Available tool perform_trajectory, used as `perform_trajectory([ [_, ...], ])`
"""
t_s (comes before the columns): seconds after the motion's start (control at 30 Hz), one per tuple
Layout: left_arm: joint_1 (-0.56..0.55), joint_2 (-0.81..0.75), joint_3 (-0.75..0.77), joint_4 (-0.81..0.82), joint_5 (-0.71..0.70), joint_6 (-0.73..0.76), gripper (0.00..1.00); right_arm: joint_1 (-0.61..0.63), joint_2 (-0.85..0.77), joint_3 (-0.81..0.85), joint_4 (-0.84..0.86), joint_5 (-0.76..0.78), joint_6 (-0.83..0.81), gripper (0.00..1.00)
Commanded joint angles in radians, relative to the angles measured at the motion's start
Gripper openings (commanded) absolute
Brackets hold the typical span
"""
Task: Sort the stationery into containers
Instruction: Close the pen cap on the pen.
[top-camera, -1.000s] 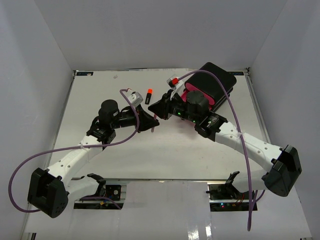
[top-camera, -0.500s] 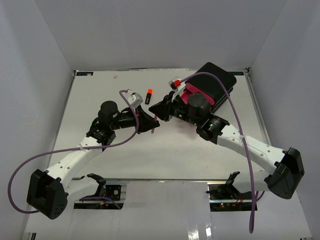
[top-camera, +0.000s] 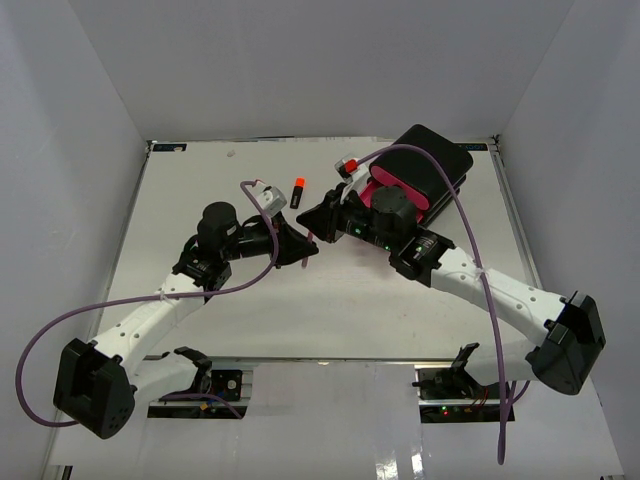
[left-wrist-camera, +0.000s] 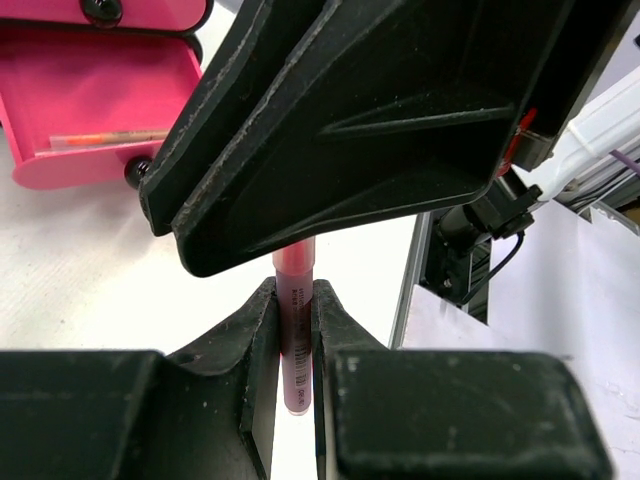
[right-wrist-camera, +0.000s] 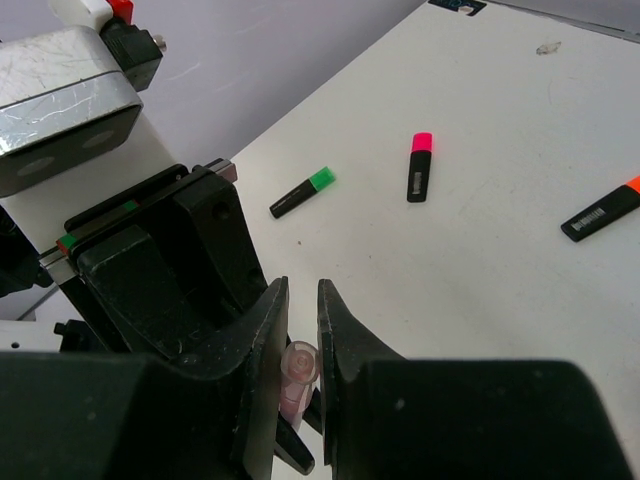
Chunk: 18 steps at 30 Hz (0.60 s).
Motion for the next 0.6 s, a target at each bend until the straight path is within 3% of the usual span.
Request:
perform_trajectory([
  [0.0,0.011,-0.07,0.117,0.189,-0.076,0.033,0.0,0.033,0.06,-0.061,-0.314,-0.058,-0.021,0.08],
  [0.57,0.013,-0.035,0.148,0.318,-0.127,-0.052,0.0,0.067,0.087,-0.144,-0.305,-0.064,0.005,0.08],
])
